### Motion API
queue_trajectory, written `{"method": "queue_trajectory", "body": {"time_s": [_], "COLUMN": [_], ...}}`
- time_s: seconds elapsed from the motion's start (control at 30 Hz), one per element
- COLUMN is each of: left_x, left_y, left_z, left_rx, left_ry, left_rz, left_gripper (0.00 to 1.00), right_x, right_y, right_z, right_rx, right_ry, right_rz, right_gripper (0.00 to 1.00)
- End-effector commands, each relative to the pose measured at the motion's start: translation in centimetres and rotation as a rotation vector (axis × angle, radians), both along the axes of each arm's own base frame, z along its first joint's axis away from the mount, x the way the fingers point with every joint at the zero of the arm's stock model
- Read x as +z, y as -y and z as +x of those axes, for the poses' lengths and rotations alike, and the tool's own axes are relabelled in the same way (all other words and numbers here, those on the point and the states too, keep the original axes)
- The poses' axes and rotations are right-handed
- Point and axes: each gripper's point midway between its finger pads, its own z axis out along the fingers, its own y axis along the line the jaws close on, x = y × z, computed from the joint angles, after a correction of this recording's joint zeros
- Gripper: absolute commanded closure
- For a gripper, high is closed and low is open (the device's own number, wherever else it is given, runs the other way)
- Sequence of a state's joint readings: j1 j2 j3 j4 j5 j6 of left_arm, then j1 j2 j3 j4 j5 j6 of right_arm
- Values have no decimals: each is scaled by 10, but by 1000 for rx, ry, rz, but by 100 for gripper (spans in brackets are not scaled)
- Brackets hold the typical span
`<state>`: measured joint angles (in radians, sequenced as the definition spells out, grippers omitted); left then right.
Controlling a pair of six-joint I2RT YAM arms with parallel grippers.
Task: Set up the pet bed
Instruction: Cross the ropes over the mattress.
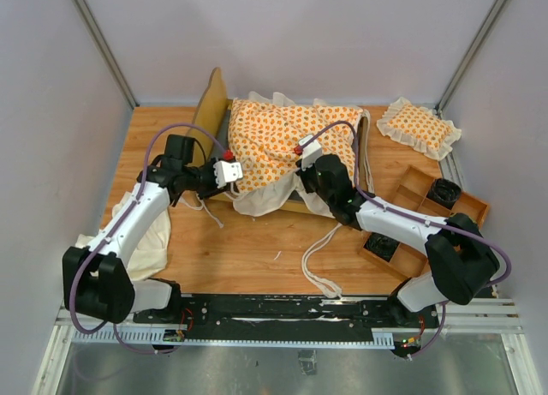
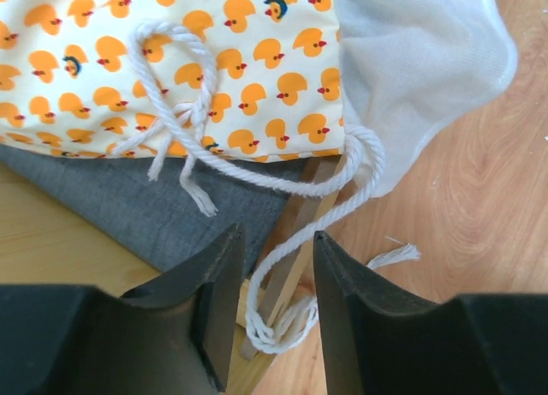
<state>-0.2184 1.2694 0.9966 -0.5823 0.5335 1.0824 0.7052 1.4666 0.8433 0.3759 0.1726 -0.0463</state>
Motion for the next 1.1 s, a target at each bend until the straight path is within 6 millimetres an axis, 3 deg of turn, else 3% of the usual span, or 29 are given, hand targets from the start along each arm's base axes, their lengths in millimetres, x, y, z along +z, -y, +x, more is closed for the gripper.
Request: {"method": "queue_trajectory", "body": {"time_s": [0.0,0.3,0.4,0.47,0.53,0.6,0.83,1.07], "left_x": [-15,-42,-44,-40,-33,-22,27,83], "left_y": [3,-8,-8,-7,-6,-3,12,20], "left_z": [-4,3,2,2,3,4,7,18], "left_rx": [-39,-16,-18,-14,-9,-4,25,74], "left_ry": [-46,-89,-97,-89,-73,-56,10,201], "left_rz": [20,110,113,108,99,71,-60,-204], "left_gripper": [55,52,60,73,91,99,100,100], "right_x": [11,10,9,8,8,6,0,1], "right_y": [4,7,8,9,9,9,9,9], "right_z": [6,5,6,6,7,6,6,4], "right_rx": [-18,-25,-28,-29,-29,-29,-30,-34], "right_ry": [13,18,15,15,14,10,-5,-10], "right_rz": [34,25,23,23,26,28,33,47], "right_gripper": [91,91,91,91,91,92,94,94]}}
